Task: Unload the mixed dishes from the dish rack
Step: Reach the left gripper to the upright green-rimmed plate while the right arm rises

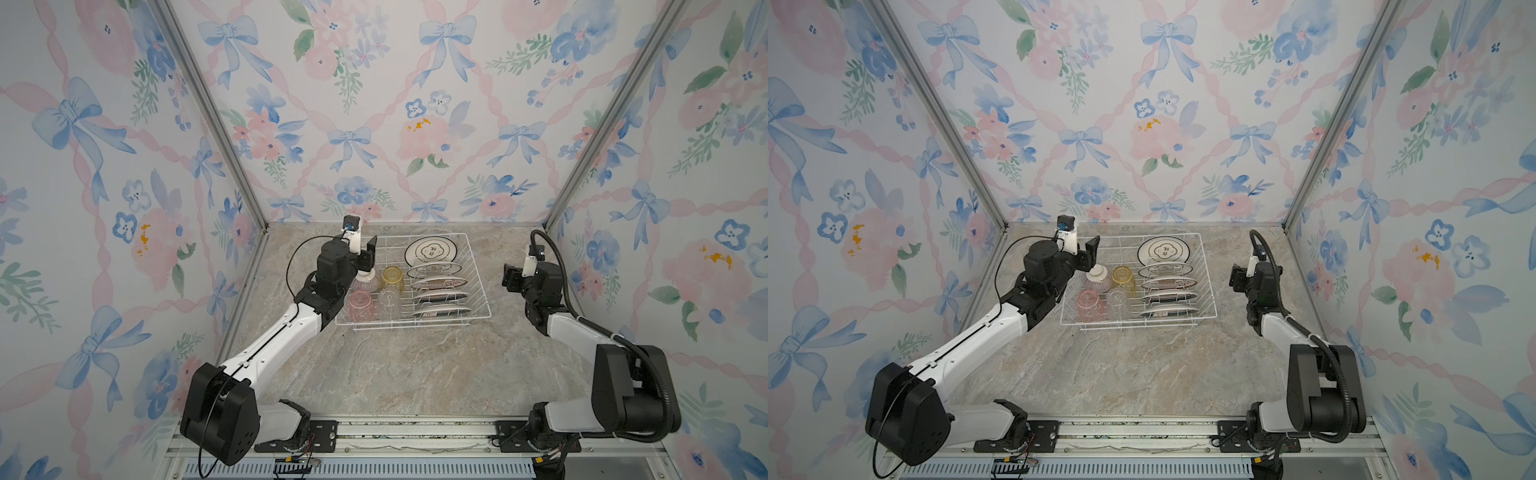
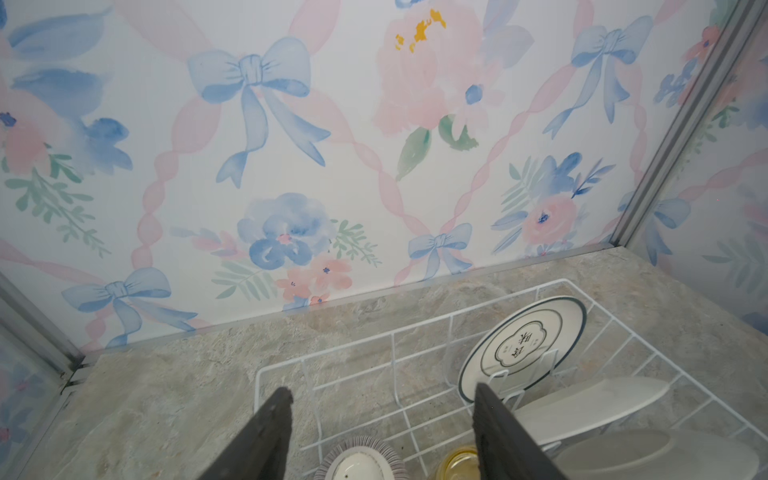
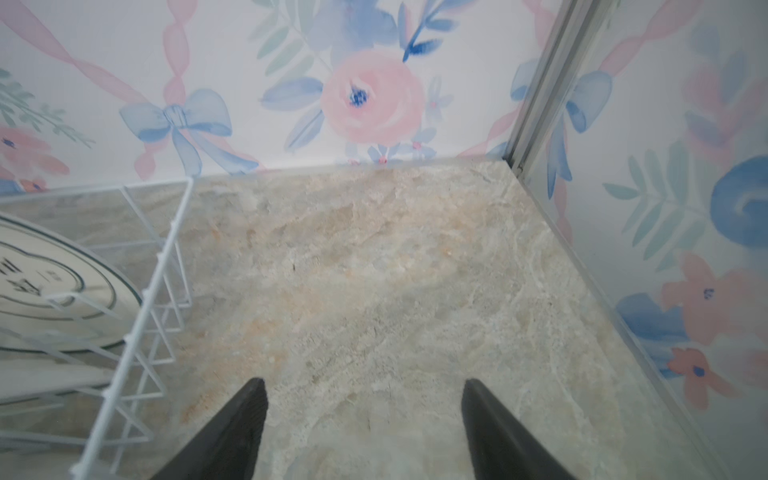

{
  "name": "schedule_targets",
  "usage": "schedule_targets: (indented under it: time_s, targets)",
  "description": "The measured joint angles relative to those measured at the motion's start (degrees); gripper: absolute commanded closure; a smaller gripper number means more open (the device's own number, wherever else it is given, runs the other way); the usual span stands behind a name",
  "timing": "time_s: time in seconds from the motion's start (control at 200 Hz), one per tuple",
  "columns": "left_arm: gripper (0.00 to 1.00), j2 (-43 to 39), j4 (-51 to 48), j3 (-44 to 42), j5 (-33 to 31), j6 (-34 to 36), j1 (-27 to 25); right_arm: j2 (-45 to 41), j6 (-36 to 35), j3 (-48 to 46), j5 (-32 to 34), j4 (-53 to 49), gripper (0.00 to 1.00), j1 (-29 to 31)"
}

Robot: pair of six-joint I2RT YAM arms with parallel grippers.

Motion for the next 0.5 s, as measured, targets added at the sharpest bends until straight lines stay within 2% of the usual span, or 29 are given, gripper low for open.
schedule_targets:
  time_s: [0.085, 0.24, 0.37, 0.5]
  targets:
    - [0.43, 2.5, -5.8, 7.0, -3.3, 0.9, -2.1, -3.1, 0.8, 6.9, -1.6, -9.0, 0.29, 0.2]
    - [0.45, 11.8, -15.3, 20.9, -5.9, 4.3, -5.4, -4.7, 2.1, 20.0, -4.3, -23.2, 0.33, 2.0]
    - [0.51, 22.6, -21.6, 32.0, -5.0, 9.2, -8.7, -5.7, 2.6, 22.3, -6.0, -31.1, 0.34, 5.4]
    - [0.58, 31.5, -28.2, 40.6, -0.8, 13.2, -9.2, -5.7, 2.6, 22.3, -7.1, -37.0, 0.34, 7.2]
